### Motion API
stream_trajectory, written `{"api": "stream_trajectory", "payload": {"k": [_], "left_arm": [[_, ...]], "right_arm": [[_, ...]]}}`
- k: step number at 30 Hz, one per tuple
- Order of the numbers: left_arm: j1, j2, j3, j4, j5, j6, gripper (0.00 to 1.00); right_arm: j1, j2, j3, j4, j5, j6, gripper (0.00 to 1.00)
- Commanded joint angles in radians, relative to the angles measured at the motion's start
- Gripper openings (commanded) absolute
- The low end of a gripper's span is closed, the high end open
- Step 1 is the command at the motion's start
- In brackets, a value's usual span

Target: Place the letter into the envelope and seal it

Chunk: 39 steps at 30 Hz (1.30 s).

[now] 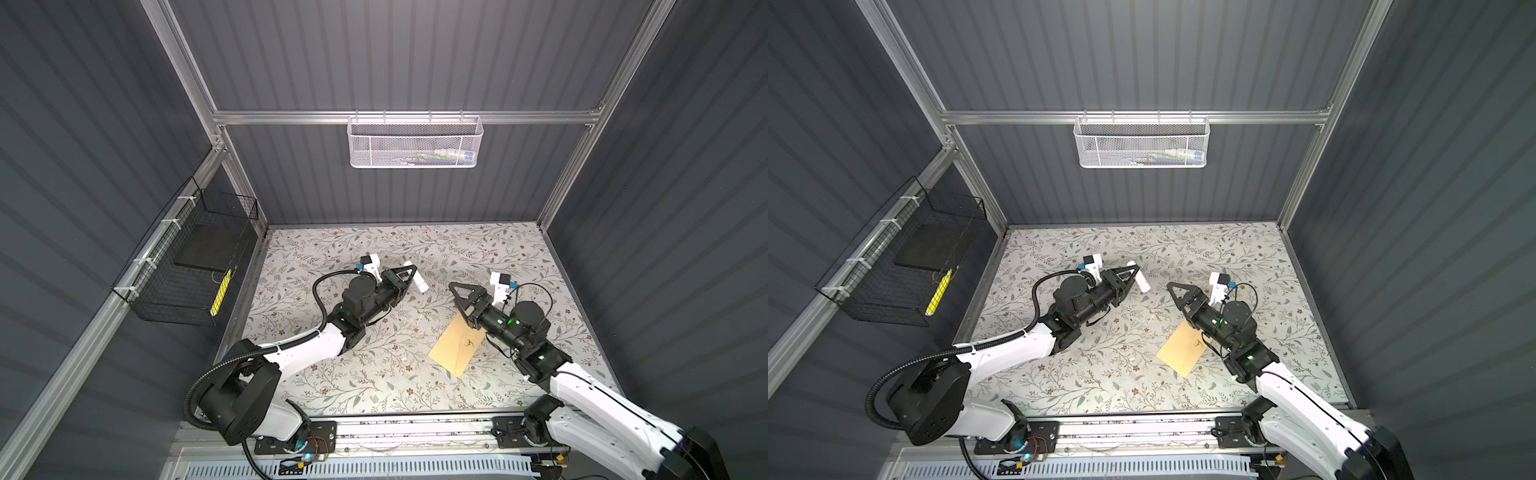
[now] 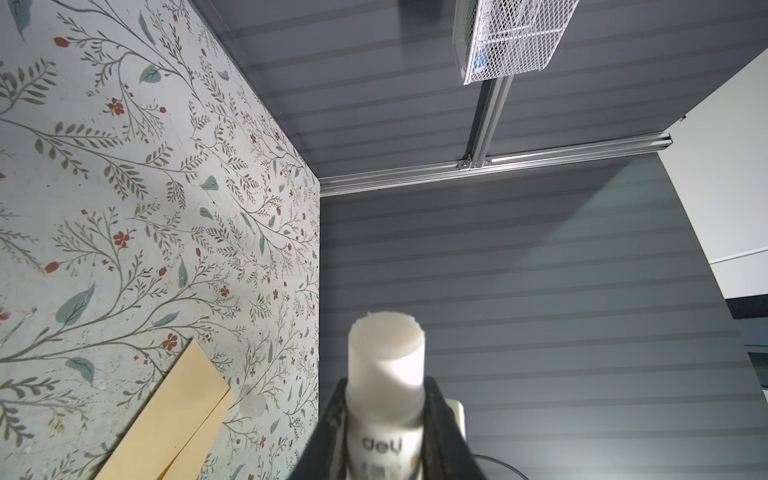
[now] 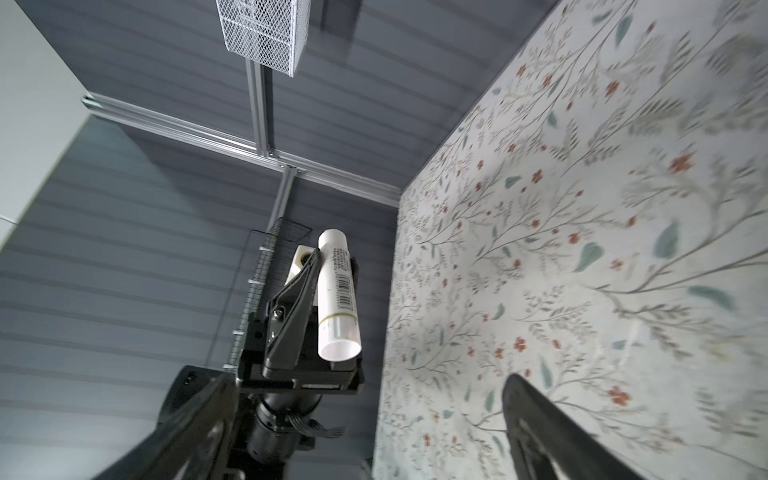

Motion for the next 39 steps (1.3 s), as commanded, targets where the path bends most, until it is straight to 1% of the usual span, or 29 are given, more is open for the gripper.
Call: {"api": "stream_trajectory", "payload": {"k": [1,4,6,10,14,21,31,33,39], "left_arm": [[-0.001,-0.016,-0.003,0.046,-0.015,0.023,0.0],[-0.003,-0.021,-0.009,0.046,-0.02,0.022,0.0],[-0.004,-0.026,-0.012,0.03,-0.026,0.016,0.0],[-0.004,-0.03,-0.021,0.035,-0.035,0.015,0.0],[-0.004,-0.03,-0.02,0.038,-0.035,0.018,0.0],[-0.004,-0.031,-0.026,0.038,-0.042,0.015,0.0],[-0.004,-0.04,-0.037,0.034,-0.052,0.017,0.0],[-0.004,-0.041,-0.039,0.031,-0.054,0.018,0.0],[-0.003,-0.049,-0.041,0.022,-0.062,0.024,0.0]], "right_arm": [[-0.002,0.114,-0.004,0.431,-0.106,0.218,0.94],[0.002,0.263,0.012,0.64,-0.133,0.289,0.86],[0.007,0.347,0.038,0.729,-0.158,0.312,0.81],[0.045,0.466,0.078,0.824,-0.165,0.351,0.75],[0.071,0.541,0.08,0.897,-0.147,0.369,0.68],[0.109,0.566,0.081,0.909,-0.136,0.361,0.62],[0.12,0.571,0.061,0.907,-0.125,0.355,0.44],[0.121,0.57,0.059,0.908,-0.125,0.355,0.43],[0.121,0.556,0.039,0.908,-0.121,0.35,0.46]]}}
